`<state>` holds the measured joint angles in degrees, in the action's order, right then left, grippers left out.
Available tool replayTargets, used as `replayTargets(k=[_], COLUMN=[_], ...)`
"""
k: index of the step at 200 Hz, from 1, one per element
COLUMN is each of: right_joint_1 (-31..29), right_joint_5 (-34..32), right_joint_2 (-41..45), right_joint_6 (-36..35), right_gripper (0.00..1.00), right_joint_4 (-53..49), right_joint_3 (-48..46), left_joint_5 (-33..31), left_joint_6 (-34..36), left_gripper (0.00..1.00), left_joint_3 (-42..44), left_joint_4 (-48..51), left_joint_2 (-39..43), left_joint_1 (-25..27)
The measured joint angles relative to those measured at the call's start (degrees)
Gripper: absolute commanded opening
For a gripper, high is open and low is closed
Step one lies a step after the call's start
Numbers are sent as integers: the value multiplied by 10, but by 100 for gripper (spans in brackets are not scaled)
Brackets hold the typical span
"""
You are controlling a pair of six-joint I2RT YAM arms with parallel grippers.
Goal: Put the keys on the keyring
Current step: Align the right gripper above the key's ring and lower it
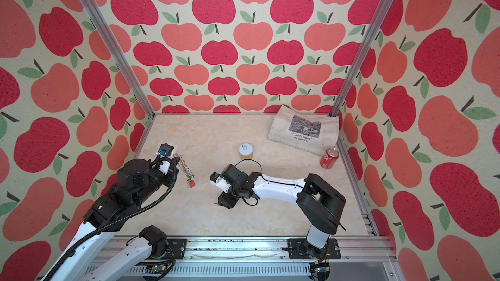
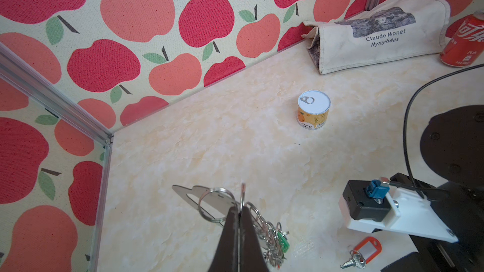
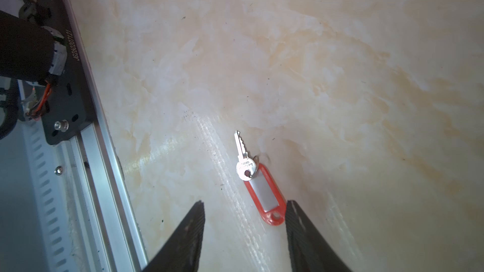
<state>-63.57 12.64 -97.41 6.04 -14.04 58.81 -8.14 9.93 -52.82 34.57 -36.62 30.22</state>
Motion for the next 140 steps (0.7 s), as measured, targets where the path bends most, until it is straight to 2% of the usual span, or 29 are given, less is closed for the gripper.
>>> replayTargets(k=[43,140], right_joint_1=[1,1], right_joint_5=[21,5], right_joint_2=[-31,-60], right_joint_6=[16,31], right_gripper=[36,31], right_joint_4=[7,8], right_joint_3=[3,19], left_joint_5=[0,0], left_joint_6=[0,0], left_gripper=[0,0], left_joint_3=[0,4], left_joint_4=[4,5], left_joint_2=[12,22], left_joint_1=[0,0])
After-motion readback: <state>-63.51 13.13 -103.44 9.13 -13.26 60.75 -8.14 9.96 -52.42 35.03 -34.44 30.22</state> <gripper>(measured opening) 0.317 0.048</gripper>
